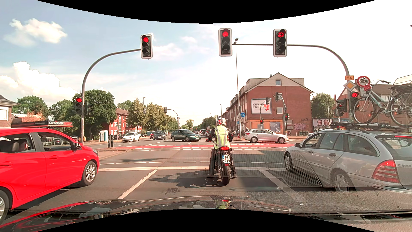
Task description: Follow the waypoints while adhering to traffic rules and regulations
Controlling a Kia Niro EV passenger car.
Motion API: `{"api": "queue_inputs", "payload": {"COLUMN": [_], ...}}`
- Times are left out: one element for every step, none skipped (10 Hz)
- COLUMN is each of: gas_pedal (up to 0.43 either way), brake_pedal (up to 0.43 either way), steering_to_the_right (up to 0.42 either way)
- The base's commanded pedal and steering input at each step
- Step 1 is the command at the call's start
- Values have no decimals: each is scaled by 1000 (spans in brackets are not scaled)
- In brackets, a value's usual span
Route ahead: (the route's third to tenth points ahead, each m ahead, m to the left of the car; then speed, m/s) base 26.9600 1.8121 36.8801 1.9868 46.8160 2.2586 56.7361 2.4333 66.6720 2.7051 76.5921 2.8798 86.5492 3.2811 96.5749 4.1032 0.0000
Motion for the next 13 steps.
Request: {"api": "queue_inputs", "payload": {"gas_pedal": [0,0,0,0,0,0,0,0,0,0,0,0,0], "brake_pedal": [0,0,0,0,0,0,0,0,0,0,0,0,0], "steering_to_the_right": [10,10,10,10,10,10,10,10,10,10,10,10,10]}}
